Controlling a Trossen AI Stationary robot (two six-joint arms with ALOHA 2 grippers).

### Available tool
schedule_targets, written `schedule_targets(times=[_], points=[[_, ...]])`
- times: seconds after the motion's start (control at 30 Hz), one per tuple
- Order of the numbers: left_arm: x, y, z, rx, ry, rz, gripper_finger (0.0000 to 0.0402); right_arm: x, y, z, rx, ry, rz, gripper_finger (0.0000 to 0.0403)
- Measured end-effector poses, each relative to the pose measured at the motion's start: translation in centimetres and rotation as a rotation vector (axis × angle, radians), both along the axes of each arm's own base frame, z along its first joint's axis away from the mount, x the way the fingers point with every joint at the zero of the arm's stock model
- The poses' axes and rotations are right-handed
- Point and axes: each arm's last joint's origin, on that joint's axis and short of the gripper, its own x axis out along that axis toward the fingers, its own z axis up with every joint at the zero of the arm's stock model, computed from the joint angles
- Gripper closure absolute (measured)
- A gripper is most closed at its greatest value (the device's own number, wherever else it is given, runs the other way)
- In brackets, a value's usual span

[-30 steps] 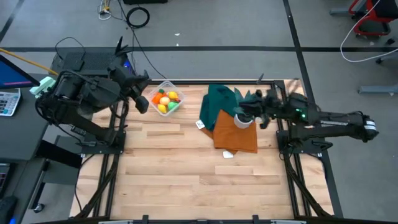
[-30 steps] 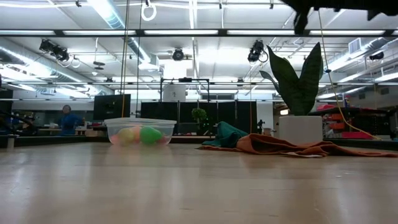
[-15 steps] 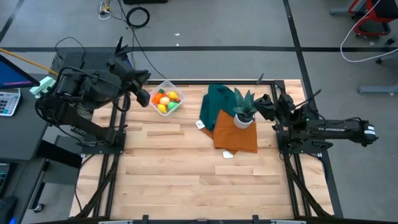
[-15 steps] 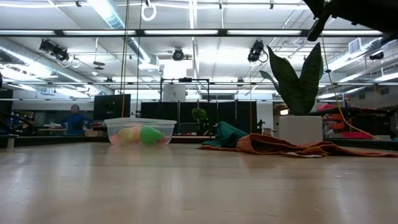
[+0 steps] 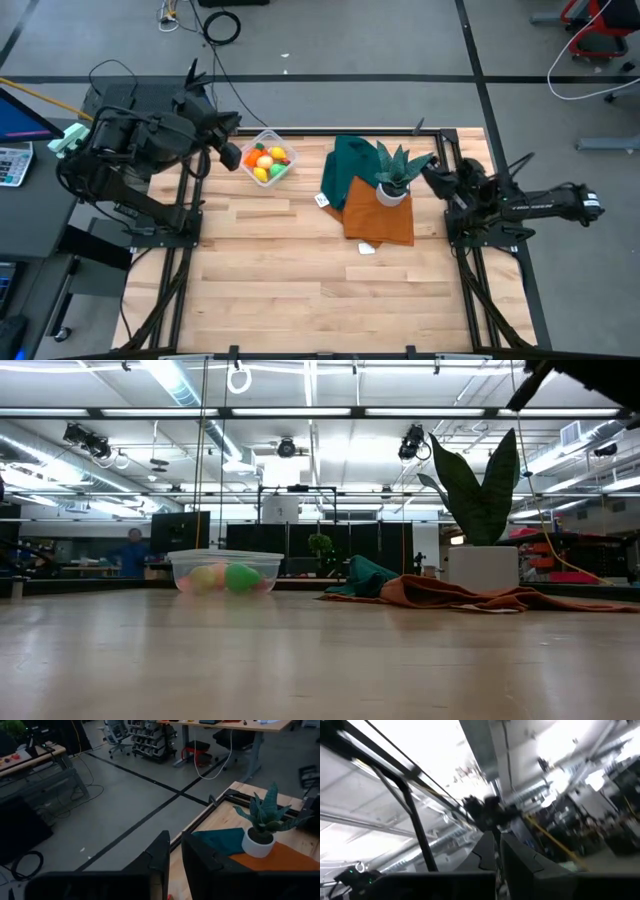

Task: Pick and placing Produce into tupperware
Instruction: Return to Home Position

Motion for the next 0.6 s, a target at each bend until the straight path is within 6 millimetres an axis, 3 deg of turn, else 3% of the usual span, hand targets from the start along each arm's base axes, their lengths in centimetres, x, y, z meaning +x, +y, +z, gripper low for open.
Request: schedule_targets(times=[0.23, 0.6], points=[[0.0, 0.5, 0.0, 0.0, 0.001, 0.026, 0.0352, -2.3, 0.1, 0.8, -0.043, -0.101, -0.044, 0.0403], [0.0, 0.7, 0.0, -0.007, 0.017, 0.004, 0.0354, -4.3, 0.0, -0.1, -0.041, -0.018, -0.099, 0.0403]])
